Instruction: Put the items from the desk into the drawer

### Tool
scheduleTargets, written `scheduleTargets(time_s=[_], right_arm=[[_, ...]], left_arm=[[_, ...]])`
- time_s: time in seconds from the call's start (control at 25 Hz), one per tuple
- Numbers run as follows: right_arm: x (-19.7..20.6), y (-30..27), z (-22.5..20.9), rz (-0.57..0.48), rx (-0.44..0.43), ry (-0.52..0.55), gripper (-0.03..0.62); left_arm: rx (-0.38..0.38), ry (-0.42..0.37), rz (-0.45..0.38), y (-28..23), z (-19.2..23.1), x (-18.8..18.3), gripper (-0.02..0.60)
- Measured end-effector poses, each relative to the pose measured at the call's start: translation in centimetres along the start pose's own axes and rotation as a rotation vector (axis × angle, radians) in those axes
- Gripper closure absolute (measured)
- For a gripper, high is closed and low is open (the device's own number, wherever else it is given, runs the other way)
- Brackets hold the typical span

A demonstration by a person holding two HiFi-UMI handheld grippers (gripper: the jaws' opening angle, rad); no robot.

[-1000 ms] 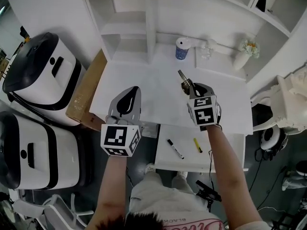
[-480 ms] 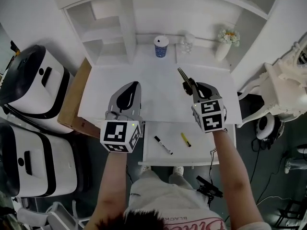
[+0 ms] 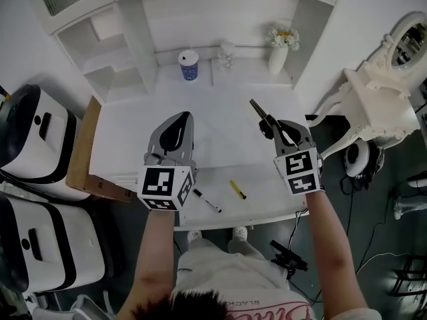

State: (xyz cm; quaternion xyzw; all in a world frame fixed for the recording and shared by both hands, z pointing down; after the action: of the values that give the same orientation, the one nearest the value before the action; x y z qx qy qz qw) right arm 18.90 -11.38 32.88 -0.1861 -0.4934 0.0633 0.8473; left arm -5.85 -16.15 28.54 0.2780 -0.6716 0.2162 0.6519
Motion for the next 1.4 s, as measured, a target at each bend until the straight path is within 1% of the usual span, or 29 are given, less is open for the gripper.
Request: scheduleTargets(time_s=[0.16,0.36,0.48,0.8,0.92,1.08,1.4], right_arm=[[2.8,0.9,-0.3,0.073,-0.021,0.115,0.582],[6.2,1.7,0.7,0.124,-0.089,0.166,0.582],[7.9,2.2,1.6,0.147,-0.163,0.172,0.582],[12.7,3.4,4.5,0.237,-0.402,0.191,0.582],[14.4,3.5,5.5,0.279,-0.467,0.195,0.582],[16.4,3.4,6.5,0.327,-0.51,0.211,0.582],[21.6,1.9,9.1,0.448,-0.546,0.236,0.582]], left_arm=[[0.022,0.011,0.017,-1.0,-1.7,0.9,0.572],[0.04,0.022,0.034,-2.0,-3.2,1.8,0.572],[0.043,0.028,0.044,-2.4,-3.9,2.4,0.572],[0.05,0.038,0.081,-3.2,-5.2,3.9,0.572],[0.049,0.032,0.091,-3.4,-5.6,4.2,0.572],[0.039,0.028,0.097,-3.3,-5.5,4.3,0.572],[0.024,0.017,0.126,-3.1,-6.0,4.9,0.572]])
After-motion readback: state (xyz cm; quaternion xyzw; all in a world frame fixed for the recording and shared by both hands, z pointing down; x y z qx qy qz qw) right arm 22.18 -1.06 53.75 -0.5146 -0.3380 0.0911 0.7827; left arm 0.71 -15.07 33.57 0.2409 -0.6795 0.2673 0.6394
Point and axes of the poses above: the fingertips, and each gripper's own axes: y backward along the fingers, z to its left, x out of its underside, the point moved 6 cm from there along y, backward along the fingers
